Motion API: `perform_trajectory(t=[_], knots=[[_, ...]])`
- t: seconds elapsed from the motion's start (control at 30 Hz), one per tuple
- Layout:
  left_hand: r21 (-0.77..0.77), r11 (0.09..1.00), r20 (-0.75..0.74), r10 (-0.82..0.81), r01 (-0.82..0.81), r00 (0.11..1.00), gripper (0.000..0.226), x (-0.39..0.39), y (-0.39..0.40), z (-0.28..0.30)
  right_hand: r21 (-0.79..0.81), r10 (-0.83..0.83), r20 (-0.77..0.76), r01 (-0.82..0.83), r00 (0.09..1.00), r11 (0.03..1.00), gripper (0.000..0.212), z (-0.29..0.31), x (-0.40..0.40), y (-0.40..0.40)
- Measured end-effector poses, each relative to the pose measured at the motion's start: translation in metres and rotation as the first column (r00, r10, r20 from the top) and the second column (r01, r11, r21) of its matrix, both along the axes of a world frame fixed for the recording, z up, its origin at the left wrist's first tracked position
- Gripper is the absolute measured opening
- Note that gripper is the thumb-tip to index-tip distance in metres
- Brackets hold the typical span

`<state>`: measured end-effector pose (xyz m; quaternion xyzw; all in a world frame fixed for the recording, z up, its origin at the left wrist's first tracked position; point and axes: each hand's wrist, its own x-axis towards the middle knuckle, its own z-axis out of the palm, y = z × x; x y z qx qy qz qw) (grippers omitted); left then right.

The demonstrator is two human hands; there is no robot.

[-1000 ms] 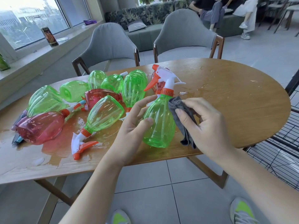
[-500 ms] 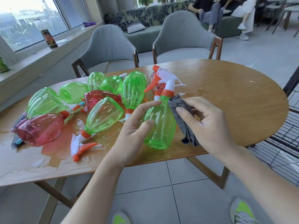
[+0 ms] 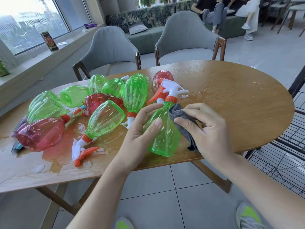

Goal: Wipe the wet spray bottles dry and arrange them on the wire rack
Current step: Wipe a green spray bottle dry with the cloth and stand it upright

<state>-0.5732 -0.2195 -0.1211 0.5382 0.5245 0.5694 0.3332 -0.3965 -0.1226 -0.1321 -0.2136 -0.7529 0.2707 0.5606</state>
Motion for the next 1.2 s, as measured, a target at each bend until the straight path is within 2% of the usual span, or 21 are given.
perform_trajectory(t=[0.13,0.23,0.3,0.47,0.57,0.73,0.9,1.0,1.13,1.2], knots=[[0.039,0.999,-0.083,0.030,-0.027,0.996,0.033,0.002,-0.001,0.003,-0.011,0.004,-0.007,-0.004,1.000,1.000,0.022,0.004,0.001,0.004],[0.107,0.992,-0.190,0.081,-0.062,0.978,0.037,0.005,-0.002,0.002,-0.100,0.023,-0.058,-0.029,0.998,0.995,0.024,0.008,0.000,0.005],[0.136,0.986,-0.199,0.126,-0.100,0.972,0.039,0.006,-0.001,0.000,-0.097,0.032,-0.060,-0.038,0.998,0.995,0.024,0.005,0.002,0.002],[0.118,0.981,-0.186,0.171,-0.151,0.968,0.047,0.005,0.001,-0.005,0.074,0.043,0.047,-0.046,0.998,0.996,0.024,-0.003,0.002,-0.006],[0.064,0.992,-0.173,0.118,-0.109,0.978,0.057,0.005,0.000,-0.003,0.105,-0.005,0.031,0.001,0.999,0.994,0.023,0.001,0.002,0.001],[0.045,0.996,-0.202,0.089,-0.082,0.975,0.053,0.004,0.000,-0.003,0.160,0.005,0.048,-0.013,0.999,0.987,0.023,0.000,0.004,-0.005],[0.059,0.986,-0.155,0.166,-0.158,0.974,0.046,0.002,0.003,-0.008,0.350,0.101,0.212,-0.172,0.972,0.921,0.016,-0.015,0.011,-0.015],[0.058,0.987,-0.111,0.154,-0.148,0.982,0.048,0.007,0.001,-0.004,0.445,0.087,0.290,-0.214,0.953,0.870,0.017,-0.019,0.013,-0.018],[0.036,0.990,-0.112,0.142,-0.139,0.983,0.047,0.011,-0.002,-0.002,0.558,0.032,0.312,-0.210,0.950,0.803,0.017,-0.017,0.013,-0.015],[0.031,0.992,-0.099,0.124,-0.121,0.987,0.049,0.009,-0.004,-0.002,0.551,0.029,0.300,-0.199,0.953,0.810,0.018,-0.014,0.014,-0.011]])
